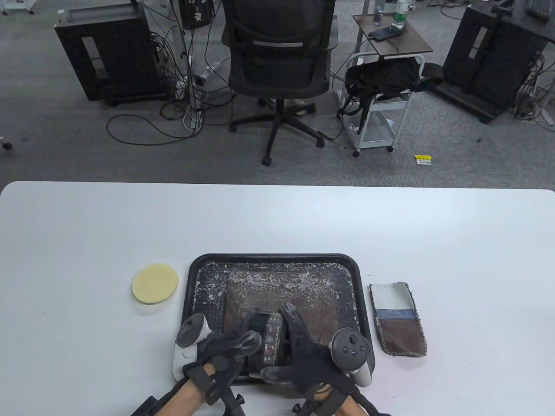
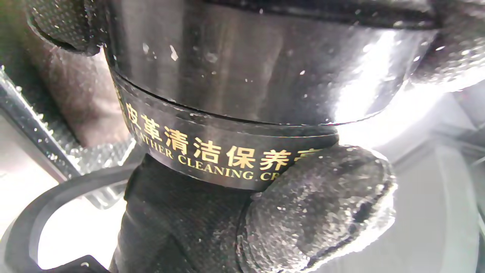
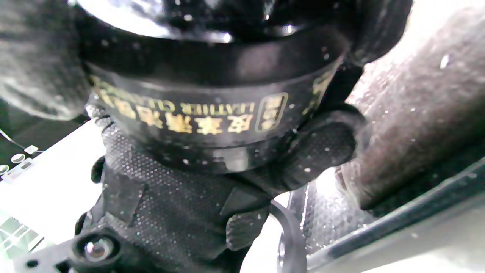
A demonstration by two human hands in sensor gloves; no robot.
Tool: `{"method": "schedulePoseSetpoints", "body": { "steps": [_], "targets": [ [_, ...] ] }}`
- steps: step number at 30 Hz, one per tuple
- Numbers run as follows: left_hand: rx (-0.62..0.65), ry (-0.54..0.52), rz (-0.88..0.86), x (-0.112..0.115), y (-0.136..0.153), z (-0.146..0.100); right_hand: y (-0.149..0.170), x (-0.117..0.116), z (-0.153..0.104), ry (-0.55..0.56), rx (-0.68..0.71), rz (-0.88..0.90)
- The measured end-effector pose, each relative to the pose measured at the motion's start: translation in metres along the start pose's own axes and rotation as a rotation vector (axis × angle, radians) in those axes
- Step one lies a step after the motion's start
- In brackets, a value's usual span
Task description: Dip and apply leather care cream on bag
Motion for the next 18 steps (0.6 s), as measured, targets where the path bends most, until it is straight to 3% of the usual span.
{"method": "schedulePoseSetpoints", "body": {
  "steps": [5,9,12,15,18],
  "targets": [
    [0.074,0.045,0.100,0.002,-0.014,-0.001,0.010,-0.001,0.001,-0.016,-0.058,0.111],
    [0.251,0.092,0.355,0.003,-0.040,-0.007,0.020,0.002,0.002,-0.022,-0.110,0.296],
    [0.288,0.114,0.532,0.006,-0.046,-0.009,0.022,0.001,0.001,-0.039,-0.120,0.360],
    [0.297,0.148,0.512,0.012,-0.044,-0.008,0.021,-0.002,0.000,-0.060,-0.122,0.387],
    [0.272,0.091,0.473,0.010,-0.039,-0.008,0.017,0.001,0.000,-0.045,-0.105,0.346]
  ]
}}
Point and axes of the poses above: the tracker on the back of each hand, its own y axis roughly to the little-finger side, its own z axis roughly from the wrist to the fingertips, x = y × z, the point moved 3 cm from there along z, roughly from the wrist to the fingertips, and after that the axes turned 2 degrees about -x, right-handed, at the moved point
